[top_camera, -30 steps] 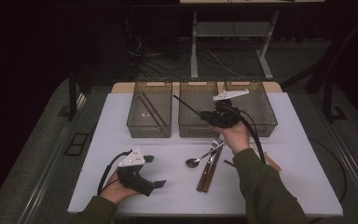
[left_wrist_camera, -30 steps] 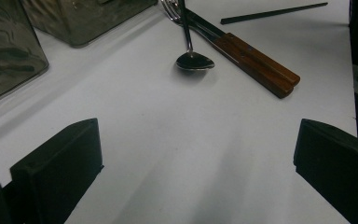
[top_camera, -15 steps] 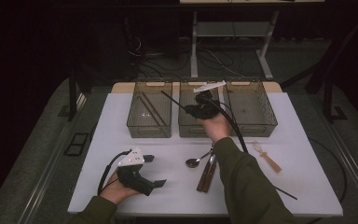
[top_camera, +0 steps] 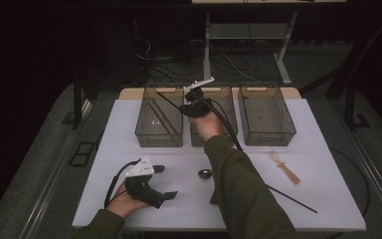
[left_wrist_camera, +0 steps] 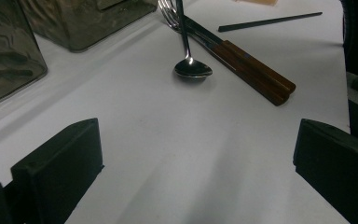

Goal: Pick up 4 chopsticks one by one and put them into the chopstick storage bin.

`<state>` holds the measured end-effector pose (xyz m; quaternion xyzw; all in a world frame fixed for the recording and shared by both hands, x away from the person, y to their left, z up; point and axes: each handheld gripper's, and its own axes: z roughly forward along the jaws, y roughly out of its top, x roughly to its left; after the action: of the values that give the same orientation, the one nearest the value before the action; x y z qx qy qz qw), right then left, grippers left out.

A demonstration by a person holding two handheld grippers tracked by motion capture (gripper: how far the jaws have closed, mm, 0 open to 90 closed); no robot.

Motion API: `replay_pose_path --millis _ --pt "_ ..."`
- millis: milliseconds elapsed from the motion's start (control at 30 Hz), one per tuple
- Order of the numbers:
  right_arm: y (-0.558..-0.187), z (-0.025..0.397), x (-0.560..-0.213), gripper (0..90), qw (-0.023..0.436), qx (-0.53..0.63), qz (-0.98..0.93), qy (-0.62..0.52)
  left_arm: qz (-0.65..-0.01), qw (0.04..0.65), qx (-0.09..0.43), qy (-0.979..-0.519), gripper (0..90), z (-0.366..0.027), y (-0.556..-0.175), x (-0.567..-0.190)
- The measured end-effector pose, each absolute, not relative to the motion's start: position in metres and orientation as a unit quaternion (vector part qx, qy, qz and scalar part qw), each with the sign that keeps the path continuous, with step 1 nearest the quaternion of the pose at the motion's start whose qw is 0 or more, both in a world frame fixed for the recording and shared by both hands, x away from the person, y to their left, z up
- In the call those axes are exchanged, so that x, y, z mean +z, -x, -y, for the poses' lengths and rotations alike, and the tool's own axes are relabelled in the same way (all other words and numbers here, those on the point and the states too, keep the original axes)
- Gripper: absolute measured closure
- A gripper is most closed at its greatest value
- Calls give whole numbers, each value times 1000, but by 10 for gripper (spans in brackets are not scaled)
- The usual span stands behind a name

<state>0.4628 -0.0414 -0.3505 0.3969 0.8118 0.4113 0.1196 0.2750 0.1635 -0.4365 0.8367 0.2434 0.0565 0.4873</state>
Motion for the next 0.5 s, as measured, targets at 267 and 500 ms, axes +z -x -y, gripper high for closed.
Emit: replay_pose_path --millis 267,500 --pt "-475 18 -358 853 116 405 -813 -403 -242 489 56 -837 2 -163 -275 -436" --pt "-483 -3 -365 853 115 393 -817 -406 -239 491 54 -836 2 -163 -275 -436"
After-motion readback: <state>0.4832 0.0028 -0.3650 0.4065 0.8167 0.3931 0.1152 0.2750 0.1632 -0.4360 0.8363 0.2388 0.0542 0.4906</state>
